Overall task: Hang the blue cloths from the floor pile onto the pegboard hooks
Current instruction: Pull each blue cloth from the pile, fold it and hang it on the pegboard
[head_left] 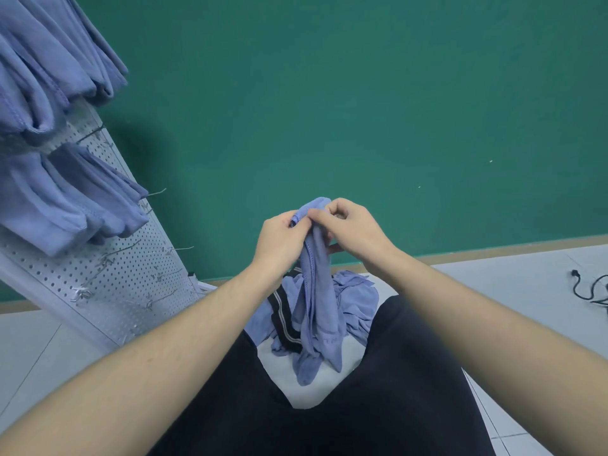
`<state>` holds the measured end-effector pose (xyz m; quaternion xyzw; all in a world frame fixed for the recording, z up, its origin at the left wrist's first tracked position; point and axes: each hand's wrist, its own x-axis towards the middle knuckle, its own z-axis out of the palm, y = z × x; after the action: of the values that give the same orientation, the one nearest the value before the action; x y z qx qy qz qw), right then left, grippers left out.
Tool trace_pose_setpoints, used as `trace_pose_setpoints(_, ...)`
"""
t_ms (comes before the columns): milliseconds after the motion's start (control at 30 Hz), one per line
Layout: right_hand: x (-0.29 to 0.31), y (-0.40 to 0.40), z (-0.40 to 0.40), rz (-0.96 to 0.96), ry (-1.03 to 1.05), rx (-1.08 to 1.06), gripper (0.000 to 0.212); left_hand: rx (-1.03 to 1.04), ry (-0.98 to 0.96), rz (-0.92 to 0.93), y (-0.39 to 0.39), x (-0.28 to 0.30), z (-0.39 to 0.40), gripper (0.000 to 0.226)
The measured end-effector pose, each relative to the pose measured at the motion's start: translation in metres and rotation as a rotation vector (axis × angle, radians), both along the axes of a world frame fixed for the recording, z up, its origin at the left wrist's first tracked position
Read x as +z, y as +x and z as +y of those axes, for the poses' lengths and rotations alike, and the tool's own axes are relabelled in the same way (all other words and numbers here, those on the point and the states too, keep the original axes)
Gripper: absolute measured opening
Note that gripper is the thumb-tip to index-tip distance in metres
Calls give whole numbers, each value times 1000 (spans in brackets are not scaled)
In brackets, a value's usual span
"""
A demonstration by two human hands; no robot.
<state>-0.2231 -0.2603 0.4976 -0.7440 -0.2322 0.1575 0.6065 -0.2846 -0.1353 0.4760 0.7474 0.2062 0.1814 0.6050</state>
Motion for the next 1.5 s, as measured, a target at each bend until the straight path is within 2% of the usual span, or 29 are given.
trace_pose_setpoints(200,6,3,-5,177,79,66,29,-81,-70,-41,-1,1,2,27)
trace_pose_setpoints(267,4,4,-8,173,71,136,31,-110,-80,-68,-3,0,4,15)
trace_pose_setpoints(333,3,4,-11,166,91,189,32,-123,-100,-69,-3,-2,8,17)
trace_pose_setpoints(467,-8,13,-19,81,206,60,19,-126,-189,-67,-2,3,12,22)
trace_pose_setpoints(500,-13,17,-21,33,168,27,21,-126,-227,-74,-2,7,12,20)
trace_pose_setpoints(567,-25,22,-25,-9,35,61,45,-142,-319,-93,-2,14,12,19)
trace_pose_setpoints(633,-36,23,-27,68,-29,182,59,-153,-410,-122,-1,20,12,22)
trace_pose_setpoints(700,-41,19,-26,155,-41,290,52,-166,-481,-136,-2,26,11,27)
trace_pose_setpoints(767,-42,14,-22,128,-65,326,41,-179,-536,-147,-3,29,8,31)
trace_pose_setpoints(900,-39,6,-11,32,-47,235,40,-136,-554,-183,-2,30,5,32)
trace_pose_setpoints(1033,-33,3,-5,38,-29,233,34,-98,-502,-67,-8,20,0,31)
trace_pose_setpoints(1100,-36,1,-4,70,-8,243,41,4,-488,-83,-7,18,-1,27)
trace_pose_setpoints(1167,-44,1,-5,103,9,242,60,87,-545,-150,-4,24,3,26)
trace_pose_setpoints(1267,-66,-3,-8,23,-45,228,89,179,-602,-228,1,36,9,31)
trace_pose_setpoints(1400,-83,-14,-9,-52,6,158,92,296,-582,-239,11,40,7,36)
trace_pose_setpoints(1500,-82,-22,3,-113,-39,123,101,343,-561,-217,17,41,-1,45)
